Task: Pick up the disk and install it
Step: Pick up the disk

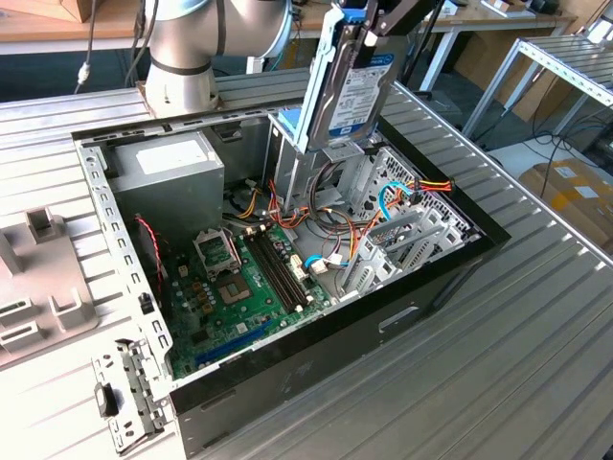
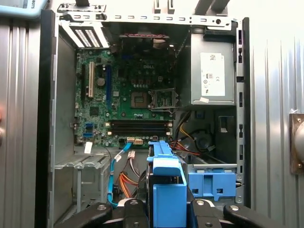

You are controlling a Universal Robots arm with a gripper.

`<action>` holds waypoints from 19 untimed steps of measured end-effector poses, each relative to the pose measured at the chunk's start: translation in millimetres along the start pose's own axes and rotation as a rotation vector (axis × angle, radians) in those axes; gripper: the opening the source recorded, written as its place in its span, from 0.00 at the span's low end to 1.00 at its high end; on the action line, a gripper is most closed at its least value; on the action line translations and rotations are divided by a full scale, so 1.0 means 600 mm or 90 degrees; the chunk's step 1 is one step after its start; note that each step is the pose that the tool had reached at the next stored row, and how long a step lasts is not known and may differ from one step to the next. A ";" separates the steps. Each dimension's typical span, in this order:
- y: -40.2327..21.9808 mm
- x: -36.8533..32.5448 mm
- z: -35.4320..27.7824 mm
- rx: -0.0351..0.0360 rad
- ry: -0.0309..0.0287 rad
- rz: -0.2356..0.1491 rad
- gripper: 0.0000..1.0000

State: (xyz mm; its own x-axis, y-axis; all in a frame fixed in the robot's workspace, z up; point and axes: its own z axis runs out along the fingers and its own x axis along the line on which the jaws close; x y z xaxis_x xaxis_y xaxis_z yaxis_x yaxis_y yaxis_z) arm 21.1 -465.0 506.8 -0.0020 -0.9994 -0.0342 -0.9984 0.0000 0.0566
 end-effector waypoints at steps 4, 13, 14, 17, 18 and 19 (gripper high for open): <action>0.000 0.015 0.000 0.0000 0.0000 0.000 0.36; 0.000 0.040 0.000 0.0000 0.0001 0.000 0.36; 0.000 0.042 0.000 0.0000 0.0001 0.000 0.36; 0.000 0.052 0.000 0.0000 0.0000 0.000 0.36; 0.000 0.054 0.000 0.0000 0.0001 0.000 0.36; 0.000 0.056 0.000 0.0000 0.0001 0.000 0.36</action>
State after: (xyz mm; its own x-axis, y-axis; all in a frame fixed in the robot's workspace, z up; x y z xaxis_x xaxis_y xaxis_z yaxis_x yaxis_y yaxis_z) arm 21.1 -498.6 505.4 -0.0020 -0.9994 -0.0341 -0.9984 0.0001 0.0566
